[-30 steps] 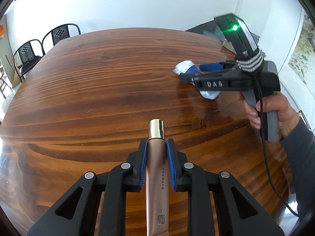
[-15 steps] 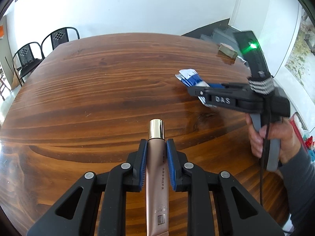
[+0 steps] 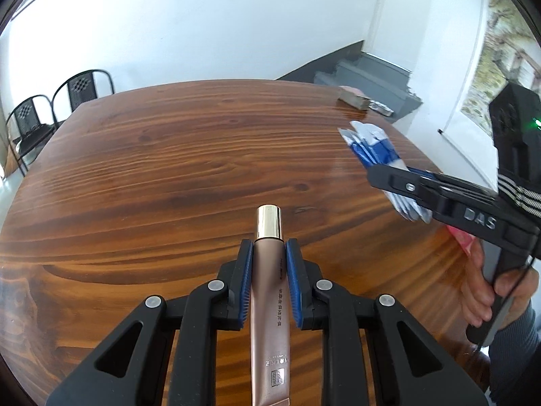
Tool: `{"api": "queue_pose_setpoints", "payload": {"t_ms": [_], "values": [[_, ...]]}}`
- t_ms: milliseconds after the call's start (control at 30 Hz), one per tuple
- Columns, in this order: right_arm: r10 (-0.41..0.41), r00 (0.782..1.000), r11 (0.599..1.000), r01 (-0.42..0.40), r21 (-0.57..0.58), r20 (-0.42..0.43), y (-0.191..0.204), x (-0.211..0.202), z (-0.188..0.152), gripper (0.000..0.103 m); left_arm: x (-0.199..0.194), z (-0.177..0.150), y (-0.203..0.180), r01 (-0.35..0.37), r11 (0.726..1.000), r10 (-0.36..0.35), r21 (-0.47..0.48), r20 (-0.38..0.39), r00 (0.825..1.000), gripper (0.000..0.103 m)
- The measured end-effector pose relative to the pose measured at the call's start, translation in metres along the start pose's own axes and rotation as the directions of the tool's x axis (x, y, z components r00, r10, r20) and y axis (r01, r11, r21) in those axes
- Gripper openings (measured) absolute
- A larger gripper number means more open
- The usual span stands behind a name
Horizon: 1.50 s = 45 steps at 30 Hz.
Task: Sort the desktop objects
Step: 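Hold the beige tube with the left gripper while the right grasps the blue-white tube, then carry the beige tube with the left gripper while the right carries the blue-white tube to the tin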
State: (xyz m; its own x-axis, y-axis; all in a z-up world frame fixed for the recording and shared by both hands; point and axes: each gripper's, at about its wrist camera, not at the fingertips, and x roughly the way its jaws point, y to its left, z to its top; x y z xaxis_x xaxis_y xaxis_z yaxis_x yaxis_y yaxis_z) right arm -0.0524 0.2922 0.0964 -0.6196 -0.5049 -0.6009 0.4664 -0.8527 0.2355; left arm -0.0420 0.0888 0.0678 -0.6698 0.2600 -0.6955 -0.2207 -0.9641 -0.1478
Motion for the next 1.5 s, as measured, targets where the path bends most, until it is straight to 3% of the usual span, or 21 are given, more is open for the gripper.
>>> {"api": "queue_pose_setpoints", "payload": {"t_ms": [233, 400, 567, 667, 800, 867, 1167, 1500], "values": [[-0.108, 0.992, 0.989, 0.100, 0.106, 0.068, -0.034, -0.063, -0.028, 0.035, -0.002, 0.004, -0.054, 0.076, 0.994, -0.075, 0.084, -0.006, 0.997, 0.021], [-0.232, 0.964, 0.963, 0.208, 0.170, 0.130, -0.063, -0.120, -0.053, 0.035, -0.003, 0.010, -0.107, 0.131, 0.978, -0.130, 0.165, -0.013, 0.991, 0.021], [-0.368, 0.914, 0.911, 0.318, 0.264, 0.169, -0.093, -0.183, -0.080, 0.035, -0.006, 0.012, -0.167, 0.200, 0.944, -0.201, 0.262, -0.022, 0.979, 0.021], [-0.466, 0.869, 0.859, 0.400, 0.319, 0.164, -0.110, -0.215, -0.098, 0.035, -0.006, 0.012, -0.203, 0.243, 0.918, -0.243, 0.313, -0.039, 0.969, 0.021], [-0.563, 0.814, 0.790, 0.480, 0.381, 0.143, -0.129, -0.240, -0.118, 0.035, -0.009, 0.016, -0.244, 0.293, 0.882, -0.295, 0.369, -0.053, 0.954, 0.021], [-0.582, 0.802, 0.769, 0.491, 0.408, 0.133, -0.137, -0.244, -0.125, 0.035, -0.011, 0.019, -0.264, 0.320, 0.861, -0.322, 0.395, -0.062, 0.945, 0.021], [-0.613, 0.784, 0.735, 0.520, 0.436, 0.097, -0.161, -0.242, -0.141, 0.035, -0.009, 0.023, -0.328, 0.404, 0.793, -0.410, 0.456, -0.090, 0.907, 0.021], [-0.607, 0.790, 0.729, 0.512, 0.455, 0.084, -0.170, -0.246, -0.158, 0.035, 0.018, 0.023, -0.370, 0.456, 0.767, -0.436, 0.452, -0.155, 0.886, 0.021]]}}
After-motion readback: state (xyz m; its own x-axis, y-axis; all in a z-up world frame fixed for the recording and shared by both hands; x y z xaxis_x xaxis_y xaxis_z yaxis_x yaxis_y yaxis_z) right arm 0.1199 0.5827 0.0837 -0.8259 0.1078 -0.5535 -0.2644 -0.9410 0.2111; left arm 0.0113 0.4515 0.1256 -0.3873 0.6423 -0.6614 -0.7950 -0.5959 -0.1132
